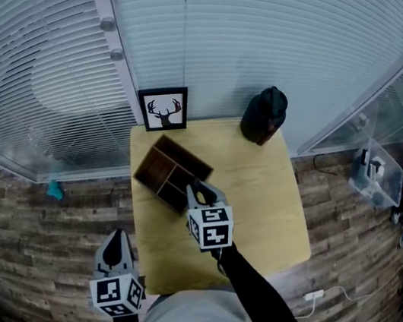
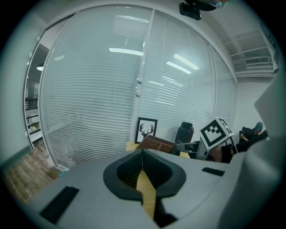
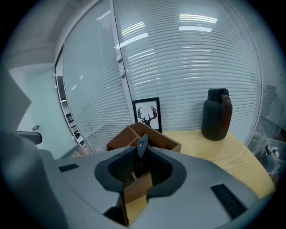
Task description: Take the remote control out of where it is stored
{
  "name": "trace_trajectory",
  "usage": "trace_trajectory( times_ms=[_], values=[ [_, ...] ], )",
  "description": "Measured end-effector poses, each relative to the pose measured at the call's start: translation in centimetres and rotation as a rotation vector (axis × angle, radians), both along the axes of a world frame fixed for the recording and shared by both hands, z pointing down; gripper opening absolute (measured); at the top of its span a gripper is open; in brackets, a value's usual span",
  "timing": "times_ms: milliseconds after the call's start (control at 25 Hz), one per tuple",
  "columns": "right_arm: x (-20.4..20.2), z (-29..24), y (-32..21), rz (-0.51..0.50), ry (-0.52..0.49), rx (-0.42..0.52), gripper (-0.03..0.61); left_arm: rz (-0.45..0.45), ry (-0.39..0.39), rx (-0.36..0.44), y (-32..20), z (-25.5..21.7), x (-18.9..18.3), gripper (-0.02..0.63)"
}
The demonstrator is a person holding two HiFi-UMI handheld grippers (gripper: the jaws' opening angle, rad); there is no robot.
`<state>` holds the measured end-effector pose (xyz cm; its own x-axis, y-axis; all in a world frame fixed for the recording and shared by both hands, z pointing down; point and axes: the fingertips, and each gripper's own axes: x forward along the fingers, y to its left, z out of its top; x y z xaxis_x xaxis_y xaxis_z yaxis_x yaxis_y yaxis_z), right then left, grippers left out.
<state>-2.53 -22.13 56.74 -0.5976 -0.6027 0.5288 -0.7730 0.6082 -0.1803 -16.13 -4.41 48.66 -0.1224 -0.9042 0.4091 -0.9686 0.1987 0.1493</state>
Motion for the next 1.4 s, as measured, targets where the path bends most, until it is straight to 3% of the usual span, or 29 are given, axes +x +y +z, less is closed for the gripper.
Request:
trace_trajectory(
  times_ms=[1400],
  values=[
    [0.0,-1.4,-0.2,-0.003,-0.052,0.010,0.075,0.002,0.006,0.003,0.0,-0.1,0.2,0.009]
  ],
)
